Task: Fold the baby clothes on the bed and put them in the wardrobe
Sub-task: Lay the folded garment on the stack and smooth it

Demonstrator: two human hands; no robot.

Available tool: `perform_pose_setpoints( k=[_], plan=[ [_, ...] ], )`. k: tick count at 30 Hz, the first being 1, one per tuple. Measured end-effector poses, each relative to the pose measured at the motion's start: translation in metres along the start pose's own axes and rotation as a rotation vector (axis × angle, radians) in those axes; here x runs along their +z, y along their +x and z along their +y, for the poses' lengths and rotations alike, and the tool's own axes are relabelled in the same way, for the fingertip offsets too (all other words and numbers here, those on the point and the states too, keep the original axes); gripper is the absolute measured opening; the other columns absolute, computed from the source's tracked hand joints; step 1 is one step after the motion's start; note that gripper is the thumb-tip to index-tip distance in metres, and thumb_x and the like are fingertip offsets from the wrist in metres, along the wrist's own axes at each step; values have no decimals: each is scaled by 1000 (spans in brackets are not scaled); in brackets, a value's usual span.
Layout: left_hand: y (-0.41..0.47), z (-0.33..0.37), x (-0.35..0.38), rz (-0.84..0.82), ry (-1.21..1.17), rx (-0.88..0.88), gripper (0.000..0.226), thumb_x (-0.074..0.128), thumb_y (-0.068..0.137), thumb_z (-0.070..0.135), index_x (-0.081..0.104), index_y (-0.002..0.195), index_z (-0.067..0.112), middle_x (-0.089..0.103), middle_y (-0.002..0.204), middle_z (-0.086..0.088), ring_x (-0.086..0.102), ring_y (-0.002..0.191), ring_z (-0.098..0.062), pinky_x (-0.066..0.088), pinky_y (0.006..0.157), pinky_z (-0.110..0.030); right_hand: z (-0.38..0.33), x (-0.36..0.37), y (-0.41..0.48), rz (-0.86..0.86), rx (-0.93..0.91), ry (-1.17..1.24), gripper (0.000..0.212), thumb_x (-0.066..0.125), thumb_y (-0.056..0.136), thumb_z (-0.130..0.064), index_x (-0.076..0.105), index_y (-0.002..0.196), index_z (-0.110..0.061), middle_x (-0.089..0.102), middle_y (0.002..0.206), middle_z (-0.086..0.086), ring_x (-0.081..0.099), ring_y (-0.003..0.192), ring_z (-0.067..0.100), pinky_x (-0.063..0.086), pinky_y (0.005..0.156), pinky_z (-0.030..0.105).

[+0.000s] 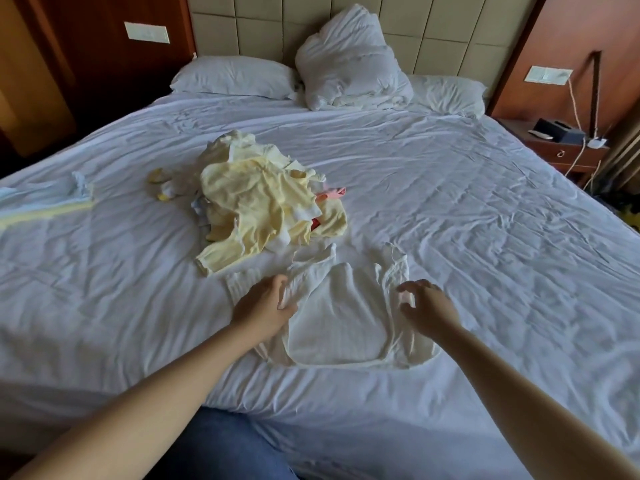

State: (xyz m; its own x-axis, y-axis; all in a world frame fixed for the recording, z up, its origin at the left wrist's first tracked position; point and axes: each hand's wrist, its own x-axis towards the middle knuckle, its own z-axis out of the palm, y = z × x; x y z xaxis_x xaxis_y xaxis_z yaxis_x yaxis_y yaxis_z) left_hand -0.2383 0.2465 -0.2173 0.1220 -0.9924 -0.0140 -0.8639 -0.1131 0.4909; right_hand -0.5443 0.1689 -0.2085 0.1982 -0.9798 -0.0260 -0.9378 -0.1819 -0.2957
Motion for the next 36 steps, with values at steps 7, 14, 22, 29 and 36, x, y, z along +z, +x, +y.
perform_pose_setpoints(
  k=[7,14,22,29,36],
  plan=[
    [29,8,21,-32,30,-125,84,61,84,59,21,150,25,40,148,-2,48,128,-25,47,96,-40,-9,19,14,5,5,43,50,59,86,-21,51,135,-22,44,141,5,43,128,27,39,101,39],
    [48,6,16,136,-45,-175,22,55,89,42,50,80,22,55,97,3,56,79,-20,40,64,-31,-55,30,40,-28,-208,103,38,56,89,-23,59,127,-26,53,134,-3,36,137,18,36,107,37],
    [35,-38,-17,240,83,-217,39,56,88,35,42,58,15,50,71,1,52,65,-25,29,54,-30,-136,44,72,-198,-348,122,46,49,94,-23,49,139,-33,49,145,-2,37,138,22,32,112,41],
    [33,-44,-18,236,125,69,9,65,78,14,62,82,22,61,95,4,58,89,-21,41,64,-30,-138,55,82,-177,-275,77,44,42,97,-21,48,140,-29,48,146,0,39,137,19,15,120,40],
    [76,-8,5,46,70,209,31,47,98,17,61,125,21,63,124,2,55,117,-20,47,90,-35,-117,42,96,-162,-183,-51,44,36,99,-21,46,141,-25,52,141,3,44,131,25,33,108,38]
  ],
)
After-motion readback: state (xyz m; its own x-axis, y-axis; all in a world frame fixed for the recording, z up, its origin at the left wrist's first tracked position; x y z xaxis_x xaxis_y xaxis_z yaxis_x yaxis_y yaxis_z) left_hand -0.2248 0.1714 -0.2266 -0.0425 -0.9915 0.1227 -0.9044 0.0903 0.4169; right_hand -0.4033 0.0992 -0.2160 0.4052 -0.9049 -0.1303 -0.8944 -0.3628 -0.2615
